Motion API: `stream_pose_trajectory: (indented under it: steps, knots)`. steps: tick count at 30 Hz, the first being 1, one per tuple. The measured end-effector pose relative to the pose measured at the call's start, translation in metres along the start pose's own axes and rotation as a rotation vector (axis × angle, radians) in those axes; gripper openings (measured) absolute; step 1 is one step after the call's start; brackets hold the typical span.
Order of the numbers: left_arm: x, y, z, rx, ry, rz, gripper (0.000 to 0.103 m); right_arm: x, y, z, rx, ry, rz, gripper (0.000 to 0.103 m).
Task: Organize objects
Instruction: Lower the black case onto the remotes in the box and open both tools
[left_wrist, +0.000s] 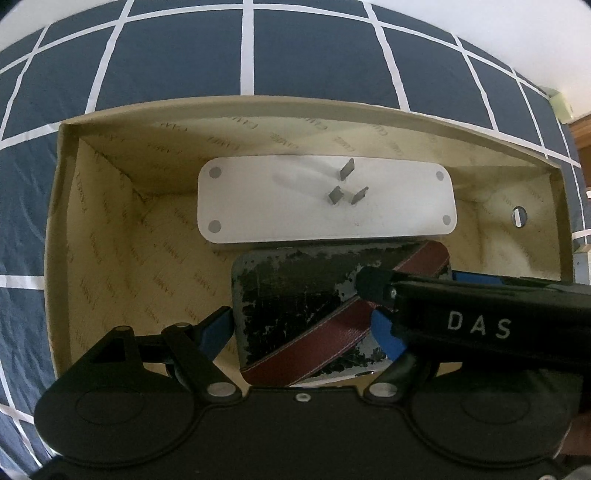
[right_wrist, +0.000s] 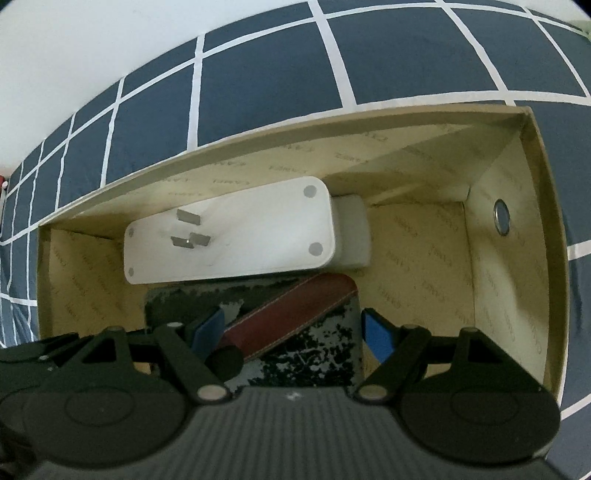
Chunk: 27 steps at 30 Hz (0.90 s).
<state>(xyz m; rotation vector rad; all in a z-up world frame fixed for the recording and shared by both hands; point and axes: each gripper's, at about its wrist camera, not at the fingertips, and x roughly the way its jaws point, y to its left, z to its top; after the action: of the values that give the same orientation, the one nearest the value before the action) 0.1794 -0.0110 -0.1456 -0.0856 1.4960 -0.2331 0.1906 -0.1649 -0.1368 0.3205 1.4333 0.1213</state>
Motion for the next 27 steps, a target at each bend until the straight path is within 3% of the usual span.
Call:
stream_pose_trajectory:
  steps: [20,27]
  knots:
    - [-0.044,-0.019,-0.028,-0.028,-0.084,0.027,0.083,-0.055,0.001,-0.015,-0.060,-0.089,0.037,0.082]
    - [-0.070,-0.031,-0.052,-0.032,-0.133,0.049,0.088,-0.089,-0.001,-0.035,-0.092,-0.149,0.025,0.089]
